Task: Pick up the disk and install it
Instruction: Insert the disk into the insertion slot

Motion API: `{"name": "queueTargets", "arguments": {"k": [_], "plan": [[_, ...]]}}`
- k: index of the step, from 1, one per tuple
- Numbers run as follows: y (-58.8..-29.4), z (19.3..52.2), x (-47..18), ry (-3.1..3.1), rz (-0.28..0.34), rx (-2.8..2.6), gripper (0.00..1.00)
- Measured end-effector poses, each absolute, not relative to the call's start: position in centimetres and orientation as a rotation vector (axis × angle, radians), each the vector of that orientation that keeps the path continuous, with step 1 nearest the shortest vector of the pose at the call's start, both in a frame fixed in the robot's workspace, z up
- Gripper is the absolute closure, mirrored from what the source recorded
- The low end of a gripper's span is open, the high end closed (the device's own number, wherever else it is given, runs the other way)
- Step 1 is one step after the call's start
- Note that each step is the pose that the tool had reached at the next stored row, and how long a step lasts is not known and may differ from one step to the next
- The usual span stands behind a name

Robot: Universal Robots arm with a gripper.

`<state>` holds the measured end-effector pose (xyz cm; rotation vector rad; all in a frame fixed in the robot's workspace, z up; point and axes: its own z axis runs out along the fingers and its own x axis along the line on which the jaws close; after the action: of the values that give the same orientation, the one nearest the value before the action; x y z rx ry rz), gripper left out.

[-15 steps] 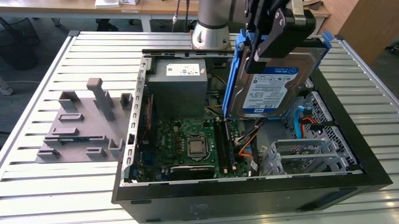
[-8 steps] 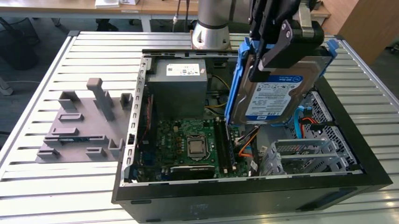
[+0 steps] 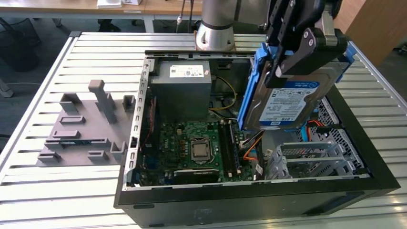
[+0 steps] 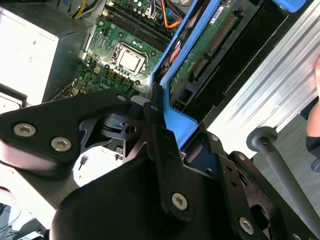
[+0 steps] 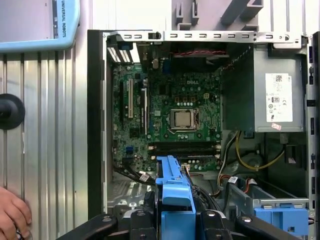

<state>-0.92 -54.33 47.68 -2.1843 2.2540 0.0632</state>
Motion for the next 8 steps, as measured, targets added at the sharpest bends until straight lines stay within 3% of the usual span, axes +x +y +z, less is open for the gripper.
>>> {"name": "queueTargets", "arguments": {"k": [8], "plan": [[-55.33,47.32,-0.71,2.254,0.063,-2.184,0.64]]}}
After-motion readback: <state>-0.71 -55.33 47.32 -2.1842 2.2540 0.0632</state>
